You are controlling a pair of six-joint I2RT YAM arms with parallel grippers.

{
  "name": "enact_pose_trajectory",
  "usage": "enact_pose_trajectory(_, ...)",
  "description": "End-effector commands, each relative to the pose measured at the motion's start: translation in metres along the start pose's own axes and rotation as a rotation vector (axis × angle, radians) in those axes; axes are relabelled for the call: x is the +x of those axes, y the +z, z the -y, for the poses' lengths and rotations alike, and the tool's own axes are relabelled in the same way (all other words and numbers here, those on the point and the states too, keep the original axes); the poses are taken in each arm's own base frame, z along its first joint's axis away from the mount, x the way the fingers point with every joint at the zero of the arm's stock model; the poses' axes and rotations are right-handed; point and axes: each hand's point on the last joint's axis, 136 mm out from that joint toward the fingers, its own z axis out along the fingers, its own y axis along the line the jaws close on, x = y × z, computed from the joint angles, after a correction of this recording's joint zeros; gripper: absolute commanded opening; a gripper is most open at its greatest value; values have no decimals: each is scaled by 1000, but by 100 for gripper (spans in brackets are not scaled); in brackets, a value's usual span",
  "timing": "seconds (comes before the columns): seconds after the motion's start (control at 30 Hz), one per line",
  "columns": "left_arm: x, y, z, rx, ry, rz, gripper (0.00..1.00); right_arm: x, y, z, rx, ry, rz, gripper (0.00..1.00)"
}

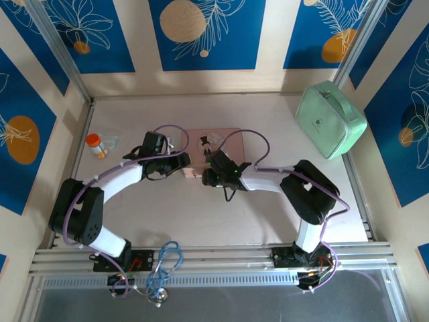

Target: Unlock a padlock with a key

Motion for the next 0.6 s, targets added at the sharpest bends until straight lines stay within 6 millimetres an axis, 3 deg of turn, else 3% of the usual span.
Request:
enact_pose_trajectory(0.0,-4,-4,4,10,28,1,51,-3,5,5,40,-19,-5,49)
enact_pose_trajectory(0.3,-3,-5,4,9,34,0,49,-7,5,7,68,-9,-2,43)
enact_pose_trajectory(0.57,-1,-4,2,4,27,-3,48,-2,1,16,119,50,-47,26)
